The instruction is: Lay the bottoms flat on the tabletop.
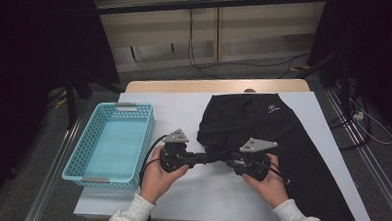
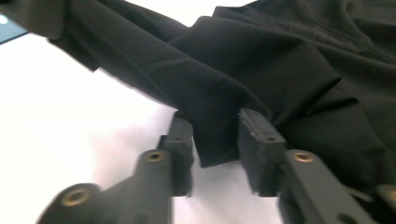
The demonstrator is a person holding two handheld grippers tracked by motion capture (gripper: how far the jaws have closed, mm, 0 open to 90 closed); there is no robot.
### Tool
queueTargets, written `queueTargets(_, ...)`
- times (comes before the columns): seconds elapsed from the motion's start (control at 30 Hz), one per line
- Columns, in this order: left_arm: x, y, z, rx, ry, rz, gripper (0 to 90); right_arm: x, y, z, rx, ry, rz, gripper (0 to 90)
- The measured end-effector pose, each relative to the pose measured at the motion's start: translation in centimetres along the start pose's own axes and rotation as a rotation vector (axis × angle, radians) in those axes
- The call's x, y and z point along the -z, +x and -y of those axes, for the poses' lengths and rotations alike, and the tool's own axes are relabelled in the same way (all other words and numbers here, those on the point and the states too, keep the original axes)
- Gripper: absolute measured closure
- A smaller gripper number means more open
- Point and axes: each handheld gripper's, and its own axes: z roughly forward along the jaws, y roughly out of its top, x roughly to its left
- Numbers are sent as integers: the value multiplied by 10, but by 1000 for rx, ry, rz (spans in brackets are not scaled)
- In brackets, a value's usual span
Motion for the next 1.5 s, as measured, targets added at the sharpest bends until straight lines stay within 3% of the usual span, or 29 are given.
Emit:
queueTargets(0.2,2,-3,-4,-14,-10,3,879,-7,-2,-5,5,-10,-6,824)
queueTargets(0.3,4,-3,-4,-10,-25,-5,879,-3,-1,-8,21,-15,-18,883)
queueTargets(0.47,7,-1,-5,-14,-24,-14,877,19,-2,-10,20,-40,-37,887)
queueTargets(0.6,3,1,-2,-10,-10,-15,874,36,-2,-8,34,-28,-70,882)
queueTargets(0.8,-9,3,4,-15,21,-26,851,38,-6,-6,16,-11,-63,881)
queueTargets(0.93,-11,8,6,-47,13,-69,669,30,-13,-1,7,24,-25,880)
queueTargets(0.97,-12,8,7,-45,17,-80,581,28,-16,1,-3,32,-18,878)
queueTargets(1.13,-18,13,12,-27,40,-117,400,27,-26,7,-34,55,16,871)
queueTargets(1.2,-21,16,15,-21,46,-145,356,32,-29,6,-29,48,42,868)
queueTargets(1.3,-24,20,18,3,53,-147,311,40,-34,6,-58,11,35,866)
queueTargets(1.5,-38,21,24,-10,98,-166,298,34,-29,9,-32,39,18,857)
